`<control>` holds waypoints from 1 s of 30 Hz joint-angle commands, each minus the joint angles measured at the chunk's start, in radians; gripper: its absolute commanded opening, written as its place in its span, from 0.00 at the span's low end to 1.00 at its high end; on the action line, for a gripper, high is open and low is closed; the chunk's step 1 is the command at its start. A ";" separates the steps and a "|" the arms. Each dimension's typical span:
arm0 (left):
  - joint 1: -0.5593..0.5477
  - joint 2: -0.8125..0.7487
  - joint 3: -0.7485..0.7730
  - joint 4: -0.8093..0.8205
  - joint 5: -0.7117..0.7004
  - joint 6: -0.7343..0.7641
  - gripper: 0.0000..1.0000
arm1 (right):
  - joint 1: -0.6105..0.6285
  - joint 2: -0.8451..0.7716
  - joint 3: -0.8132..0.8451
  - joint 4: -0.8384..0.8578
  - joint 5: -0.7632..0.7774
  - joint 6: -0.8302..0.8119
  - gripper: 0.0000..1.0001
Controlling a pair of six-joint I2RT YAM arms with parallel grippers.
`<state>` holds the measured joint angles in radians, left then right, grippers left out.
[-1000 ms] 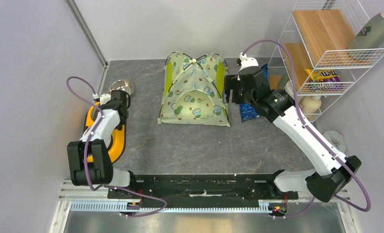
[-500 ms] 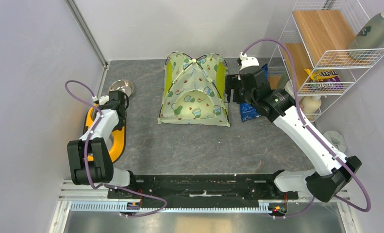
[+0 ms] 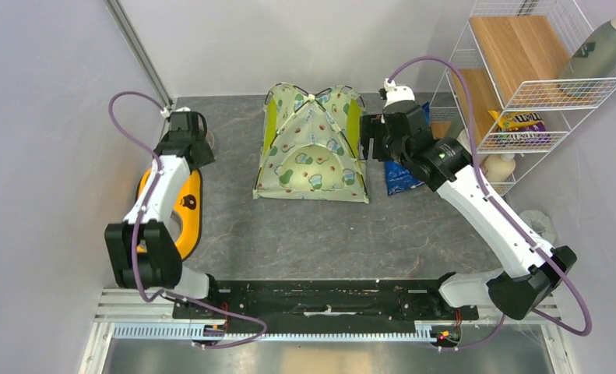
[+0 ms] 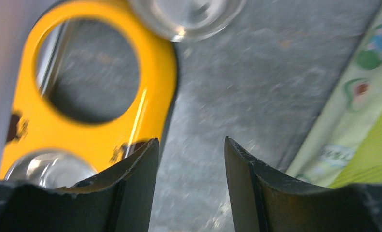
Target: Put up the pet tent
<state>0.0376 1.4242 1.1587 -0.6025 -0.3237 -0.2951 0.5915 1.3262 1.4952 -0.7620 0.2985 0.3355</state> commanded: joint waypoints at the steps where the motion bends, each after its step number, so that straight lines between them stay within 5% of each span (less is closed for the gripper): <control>1: -0.011 0.161 0.138 0.155 0.177 0.173 0.59 | -0.007 -0.010 0.033 0.018 0.038 -0.011 0.84; 10: -0.024 0.518 0.443 0.152 0.085 0.393 0.58 | -0.010 -0.014 0.053 0.013 0.059 -0.007 0.84; 22: -0.025 0.753 0.557 0.138 -0.035 0.413 0.54 | -0.011 0.018 0.104 -0.016 0.055 0.023 0.84; 30: -0.024 0.748 0.579 0.129 -0.112 0.386 0.06 | -0.012 0.018 0.114 -0.029 0.050 0.049 0.83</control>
<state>0.0116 2.2139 1.6939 -0.4801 -0.3641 0.0914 0.5850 1.3437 1.5642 -0.7914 0.3382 0.3595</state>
